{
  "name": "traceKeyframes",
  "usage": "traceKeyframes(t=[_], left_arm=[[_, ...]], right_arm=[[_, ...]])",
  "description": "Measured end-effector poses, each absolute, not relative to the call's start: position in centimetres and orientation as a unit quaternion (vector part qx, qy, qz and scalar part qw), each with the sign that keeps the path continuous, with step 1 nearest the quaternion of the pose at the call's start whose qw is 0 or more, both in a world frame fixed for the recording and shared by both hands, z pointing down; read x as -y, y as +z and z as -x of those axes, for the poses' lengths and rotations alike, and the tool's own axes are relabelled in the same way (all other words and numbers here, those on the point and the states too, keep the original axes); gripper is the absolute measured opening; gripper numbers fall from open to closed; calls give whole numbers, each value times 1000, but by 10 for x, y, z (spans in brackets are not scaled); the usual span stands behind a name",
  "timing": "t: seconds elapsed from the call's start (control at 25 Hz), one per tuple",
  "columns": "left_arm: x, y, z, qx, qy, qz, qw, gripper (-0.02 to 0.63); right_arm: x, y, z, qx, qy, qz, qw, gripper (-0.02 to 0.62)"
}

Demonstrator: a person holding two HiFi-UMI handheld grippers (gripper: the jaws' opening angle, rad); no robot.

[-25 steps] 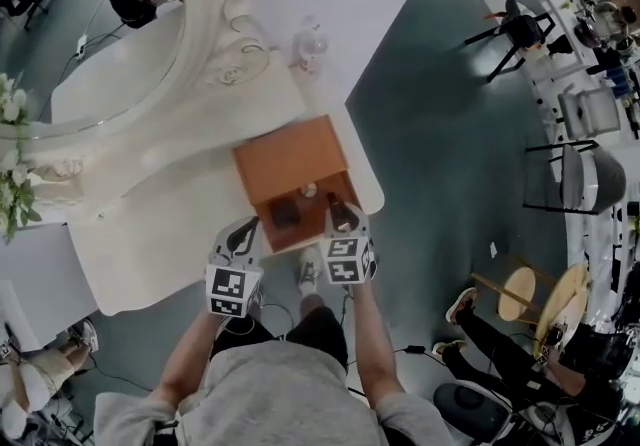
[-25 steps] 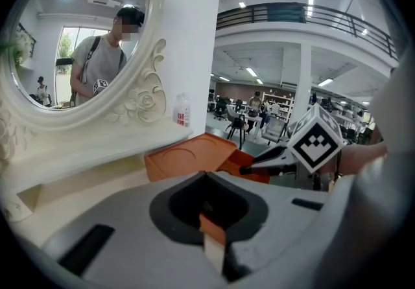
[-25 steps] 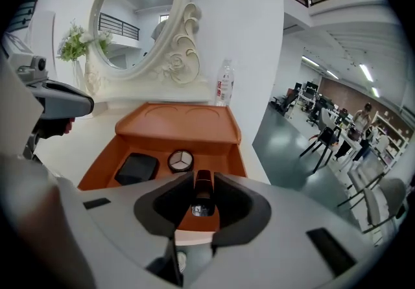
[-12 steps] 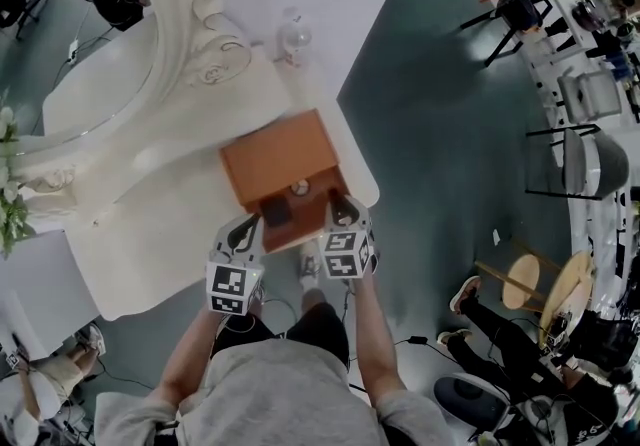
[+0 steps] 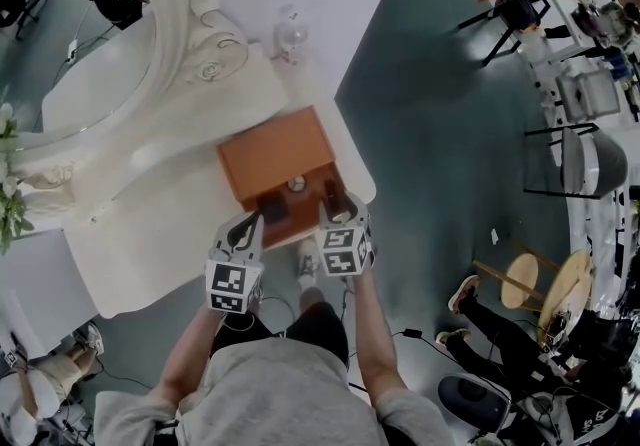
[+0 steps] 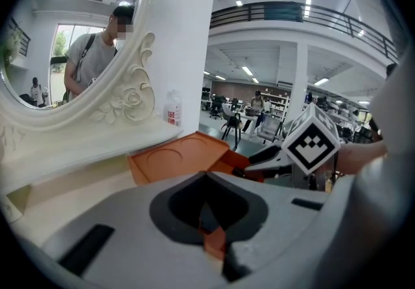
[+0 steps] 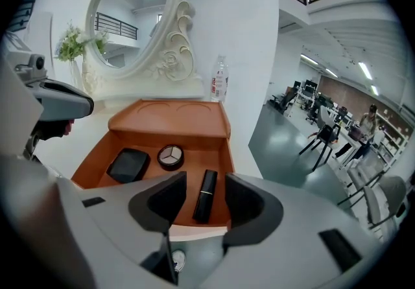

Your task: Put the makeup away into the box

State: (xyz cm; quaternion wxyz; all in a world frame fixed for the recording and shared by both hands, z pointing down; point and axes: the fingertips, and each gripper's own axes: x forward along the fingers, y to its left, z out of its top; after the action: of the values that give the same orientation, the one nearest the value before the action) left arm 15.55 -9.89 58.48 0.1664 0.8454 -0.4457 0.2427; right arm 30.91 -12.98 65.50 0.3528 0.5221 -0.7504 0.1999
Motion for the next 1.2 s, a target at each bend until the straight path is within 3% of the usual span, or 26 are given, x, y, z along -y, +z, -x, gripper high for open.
traceKeyframes(t=[0.56,1.04,1.2], left_arm=[[91,535,-142,483,208,-840,132,0],[74,464,-83,570,162,-802,73,0],[68,439,-50,603,149,-782,52,0]], right_arm=[[124,596,-305,767,173,-538,303,178],[121,492,-226,843,98,-485,211,175],[122,457,-188,866,62,-464,176,132]])
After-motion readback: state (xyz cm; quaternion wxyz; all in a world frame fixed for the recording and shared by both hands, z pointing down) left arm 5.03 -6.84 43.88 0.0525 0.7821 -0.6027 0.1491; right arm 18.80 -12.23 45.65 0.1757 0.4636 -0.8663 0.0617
